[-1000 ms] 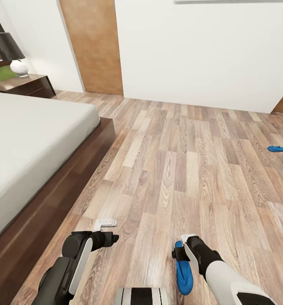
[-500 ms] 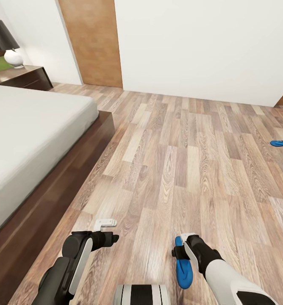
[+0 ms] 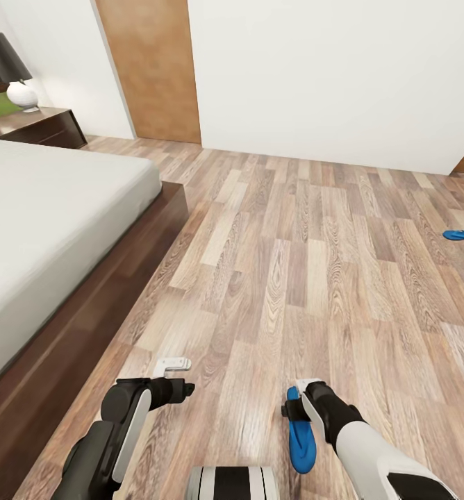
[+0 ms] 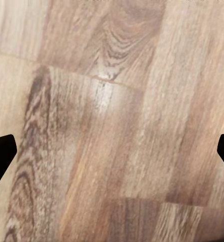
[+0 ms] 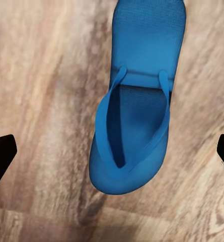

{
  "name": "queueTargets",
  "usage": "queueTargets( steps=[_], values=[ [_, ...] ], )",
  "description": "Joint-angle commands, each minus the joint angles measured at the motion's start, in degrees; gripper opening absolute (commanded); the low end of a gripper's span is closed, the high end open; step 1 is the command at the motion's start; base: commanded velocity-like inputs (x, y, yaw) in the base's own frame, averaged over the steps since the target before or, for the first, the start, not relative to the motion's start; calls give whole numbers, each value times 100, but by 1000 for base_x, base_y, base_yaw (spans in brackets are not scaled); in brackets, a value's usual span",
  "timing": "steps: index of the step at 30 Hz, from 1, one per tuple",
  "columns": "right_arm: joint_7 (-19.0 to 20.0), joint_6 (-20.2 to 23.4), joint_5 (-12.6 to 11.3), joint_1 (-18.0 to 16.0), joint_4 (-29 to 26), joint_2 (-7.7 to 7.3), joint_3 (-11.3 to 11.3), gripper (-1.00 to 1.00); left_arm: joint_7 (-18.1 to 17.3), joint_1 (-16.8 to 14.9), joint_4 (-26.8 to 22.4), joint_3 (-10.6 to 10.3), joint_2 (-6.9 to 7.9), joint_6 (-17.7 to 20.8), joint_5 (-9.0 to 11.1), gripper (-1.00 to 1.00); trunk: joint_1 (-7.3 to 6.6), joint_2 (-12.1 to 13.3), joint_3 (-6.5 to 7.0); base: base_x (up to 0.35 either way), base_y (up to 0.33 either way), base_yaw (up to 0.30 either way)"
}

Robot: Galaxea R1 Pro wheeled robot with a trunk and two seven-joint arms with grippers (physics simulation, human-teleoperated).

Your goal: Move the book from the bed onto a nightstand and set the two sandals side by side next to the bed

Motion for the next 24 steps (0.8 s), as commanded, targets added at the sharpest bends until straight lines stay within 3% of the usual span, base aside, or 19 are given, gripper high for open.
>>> queueTargets(
  steps=[1,7,14,24],
  values=[
    [2,26,47,-19,-8,5,-48,100,20,-2,-11,2,0,25,40,100,2,-3,-26,0,0,0],
    [-3,29,47,-76,-7,7,-48,100,20,-2,-29,4,2,27,45,100,17,-11,-159,0,0,0],
    [-6,34,48,-164,-6,6,-48,100,20,-2,-36,3,3,28,45,100,17,-11,-159,0,0,0],
    [-43,120,48,-230,-8,7,-48,100,20,-2,-34,3,3,22,47,100,38,-22,-336,0,0,0]
  ],
)
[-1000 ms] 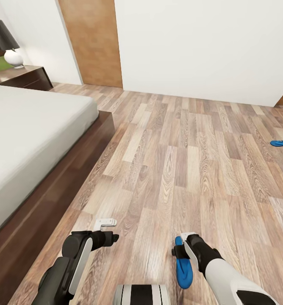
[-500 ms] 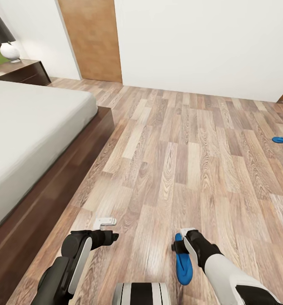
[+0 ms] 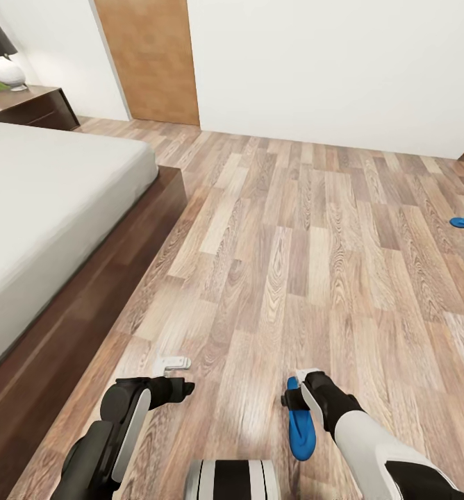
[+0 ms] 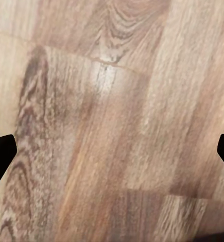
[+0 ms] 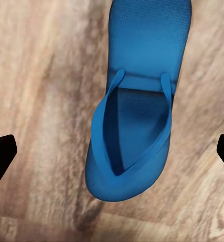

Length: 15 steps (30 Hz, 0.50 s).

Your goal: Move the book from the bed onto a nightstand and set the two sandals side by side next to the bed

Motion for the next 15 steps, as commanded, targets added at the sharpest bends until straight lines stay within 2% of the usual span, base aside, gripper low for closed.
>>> queueTargets(
  steps=[1,6,15],
  values=[
    [-4,37,49,-5,-10,7,-48,100,20,-2,-3,2,-1,24,41,100,-1,-1,-4,0,0,0],
    [-20,64,50,-28,-11,7,-48,100,20,-2,-1,1,-1,23,41,100,-1,-1,-4,0,0,0],
    [-30,83,56,-101,-9,7,-48,100,20,-2,1,0,-1,22,41,100,22,-14,-203,0,0,0]
  ],
)
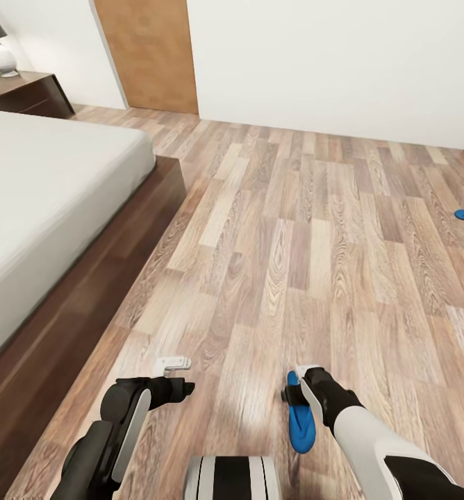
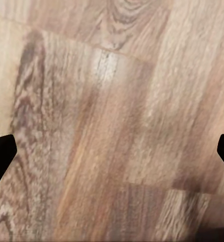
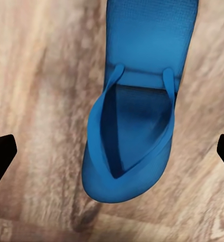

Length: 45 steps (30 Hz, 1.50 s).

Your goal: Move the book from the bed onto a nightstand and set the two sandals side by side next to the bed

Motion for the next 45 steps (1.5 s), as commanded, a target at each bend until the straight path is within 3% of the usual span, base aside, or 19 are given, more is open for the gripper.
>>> queueTargets(
  steps=[1,16,25,45],
  values=[
    [3,26,49,-1,-9,7,-48,100,20,-2,-4,2,-1,24,42,100,1,-3,-27,0,0,0],
    [-4,33,51,-34,-12,1,-48,100,20,-2,-4,2,-2,20,42,100,4,-4,-49,0,0,0],
    [-73,34,51,-60,-12,-4,-46,100,20,-2,-4,2,-1,12,42,100,27,-16,-248,0,0,0],
    [-123,33,55,-111,-9,-18,-45,100,20,30,-177,2,-1,30,41,100,27,-16,-248,0,0,0]
  ],
)
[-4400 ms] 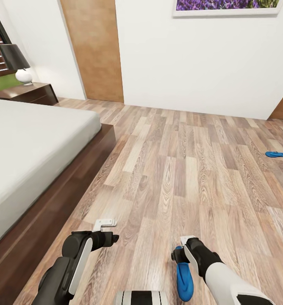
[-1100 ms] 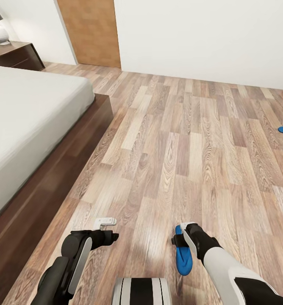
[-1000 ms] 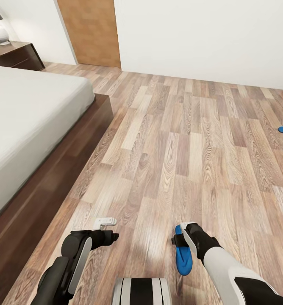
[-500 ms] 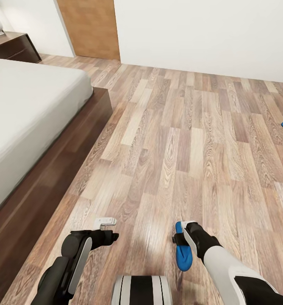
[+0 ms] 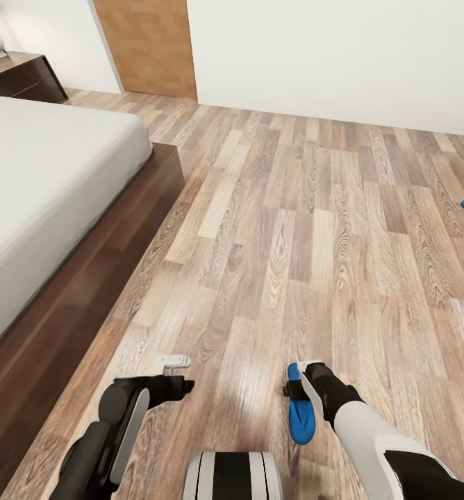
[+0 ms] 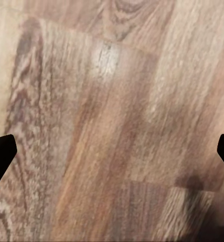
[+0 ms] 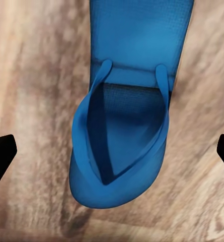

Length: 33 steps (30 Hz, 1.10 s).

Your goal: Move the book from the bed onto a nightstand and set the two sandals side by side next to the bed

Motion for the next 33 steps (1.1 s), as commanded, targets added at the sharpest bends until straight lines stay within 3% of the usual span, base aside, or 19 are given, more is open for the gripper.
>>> queueTargets(
  steps=[1,11,23,33],
  values=[
    [3,26,53,-2,-10,7,-48,100,20,22,-45,3,-1,27,41,100,-1,-1,-3,0,0,0],
    [3,27,56,-5,-11,6,-50,100,20,190,-309,9,7,44,34,100,-1,-1,-3,0,0,0],
    [-1,27,57,-38,-13,9,-50,100,20,218,-379,11,11,45,33,100,30,-17,-269,0,0,0],
    [-2,27,57,-75,-13,14,-50,100,20,220,-386,11,14,45,36,100,30,-17,-269,0,0,0]
  ],
)
